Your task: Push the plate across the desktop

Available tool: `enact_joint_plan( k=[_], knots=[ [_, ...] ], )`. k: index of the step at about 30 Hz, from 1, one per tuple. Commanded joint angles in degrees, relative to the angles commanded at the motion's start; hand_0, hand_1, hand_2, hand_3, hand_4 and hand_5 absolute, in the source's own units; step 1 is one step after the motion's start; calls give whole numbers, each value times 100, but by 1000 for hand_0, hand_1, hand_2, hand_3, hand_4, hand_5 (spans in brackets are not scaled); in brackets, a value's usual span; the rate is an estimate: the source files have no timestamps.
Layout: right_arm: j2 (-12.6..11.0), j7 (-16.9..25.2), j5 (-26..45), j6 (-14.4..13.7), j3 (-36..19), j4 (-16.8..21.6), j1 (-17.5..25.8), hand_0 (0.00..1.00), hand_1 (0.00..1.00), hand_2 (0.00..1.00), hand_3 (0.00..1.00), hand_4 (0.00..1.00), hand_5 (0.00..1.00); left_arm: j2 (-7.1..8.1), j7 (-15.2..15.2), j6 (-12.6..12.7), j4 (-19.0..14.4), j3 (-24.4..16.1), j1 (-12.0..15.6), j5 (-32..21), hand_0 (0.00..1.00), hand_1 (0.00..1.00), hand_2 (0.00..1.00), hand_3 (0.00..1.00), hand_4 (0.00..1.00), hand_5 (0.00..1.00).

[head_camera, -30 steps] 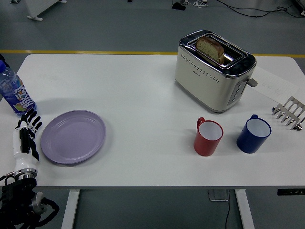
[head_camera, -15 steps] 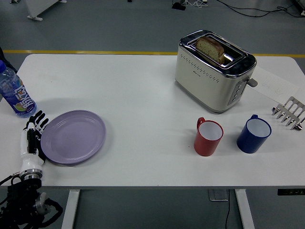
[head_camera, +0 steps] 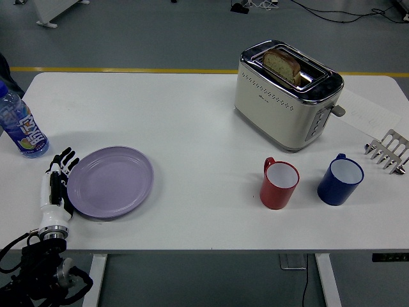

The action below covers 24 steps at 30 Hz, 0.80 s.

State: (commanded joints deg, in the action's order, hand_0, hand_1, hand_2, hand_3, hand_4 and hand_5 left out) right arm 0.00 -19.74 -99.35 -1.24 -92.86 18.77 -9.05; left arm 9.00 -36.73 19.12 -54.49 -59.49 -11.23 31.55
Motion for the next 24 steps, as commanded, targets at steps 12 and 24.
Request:
enact_joint_plan(
  k=[12, 24],
  knots=[
    [0, 1, -38, 23, -9, 1, -59, 576, 537, 612, 614, 131, 628, 73, -25, -9, 25, 666, -273, -319, 771, 804, 853, 777, 436, 998],
    [0, 8, -86, 43, -28, 1, -103, 578, 537, 613, 615, 133, 631, 51, -25, 6, 81, 1373, -636, -624, 770, 803, 852, 776, 435, 998]
  ],
)
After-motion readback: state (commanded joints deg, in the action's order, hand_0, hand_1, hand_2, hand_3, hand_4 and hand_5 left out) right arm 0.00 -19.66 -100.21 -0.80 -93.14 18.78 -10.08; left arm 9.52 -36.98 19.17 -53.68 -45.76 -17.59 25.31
